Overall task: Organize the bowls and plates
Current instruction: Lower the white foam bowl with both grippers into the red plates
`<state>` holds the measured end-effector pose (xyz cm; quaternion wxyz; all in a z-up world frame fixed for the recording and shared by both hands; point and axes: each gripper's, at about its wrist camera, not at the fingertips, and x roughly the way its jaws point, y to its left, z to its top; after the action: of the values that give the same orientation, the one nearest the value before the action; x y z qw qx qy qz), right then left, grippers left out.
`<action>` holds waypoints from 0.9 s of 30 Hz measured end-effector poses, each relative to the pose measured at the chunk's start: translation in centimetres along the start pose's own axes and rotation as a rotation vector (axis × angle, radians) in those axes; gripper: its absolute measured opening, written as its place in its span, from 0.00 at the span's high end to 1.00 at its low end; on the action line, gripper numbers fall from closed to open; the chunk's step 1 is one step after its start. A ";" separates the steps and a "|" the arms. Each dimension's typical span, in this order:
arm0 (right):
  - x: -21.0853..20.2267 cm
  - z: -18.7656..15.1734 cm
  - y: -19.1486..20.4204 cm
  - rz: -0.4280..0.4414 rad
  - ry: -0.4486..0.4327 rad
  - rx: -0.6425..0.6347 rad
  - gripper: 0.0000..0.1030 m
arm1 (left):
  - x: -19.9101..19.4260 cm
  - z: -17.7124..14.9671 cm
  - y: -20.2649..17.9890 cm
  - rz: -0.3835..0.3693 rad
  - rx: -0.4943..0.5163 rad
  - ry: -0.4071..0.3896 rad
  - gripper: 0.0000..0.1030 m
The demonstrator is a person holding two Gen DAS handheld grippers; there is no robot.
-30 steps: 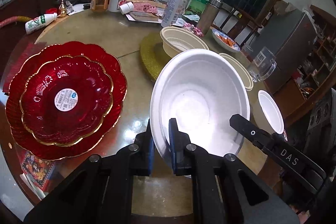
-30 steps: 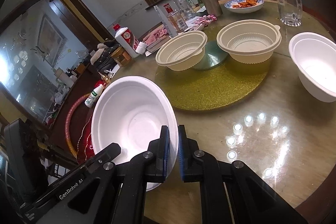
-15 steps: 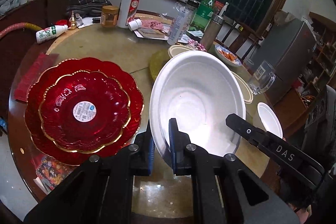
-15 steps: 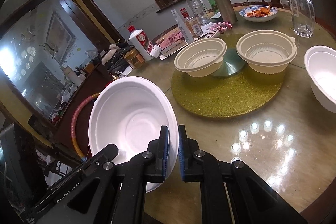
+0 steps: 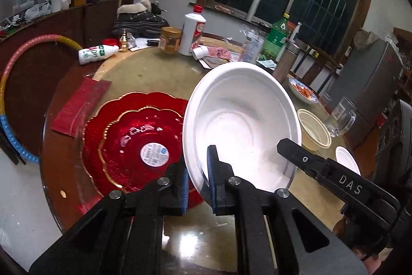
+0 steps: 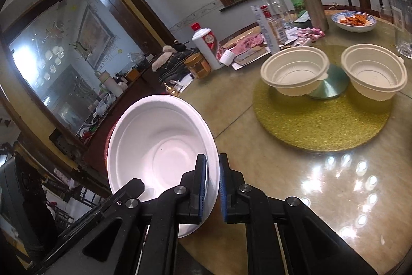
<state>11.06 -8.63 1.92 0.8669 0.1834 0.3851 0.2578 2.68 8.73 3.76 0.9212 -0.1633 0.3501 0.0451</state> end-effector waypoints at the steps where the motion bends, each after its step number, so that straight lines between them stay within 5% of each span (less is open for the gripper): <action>1: 0.2 0.0 0.3 0.005 0.002 -0.005 0.91 | -0.1 0.0 0.3 0.007 -0.004 -0.005 0.90; 27: 5.1 -1.2 4.3 0.000 0.111 -0.080 0.91 | 0.9 -0.3 5.4 0.078 -0.090 0.034 0.90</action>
<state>11.73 -2.06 0.47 0.8509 0.1343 0.4218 0.2828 2.08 13.69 1.51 0.9043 -0.1916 0.3696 0.0940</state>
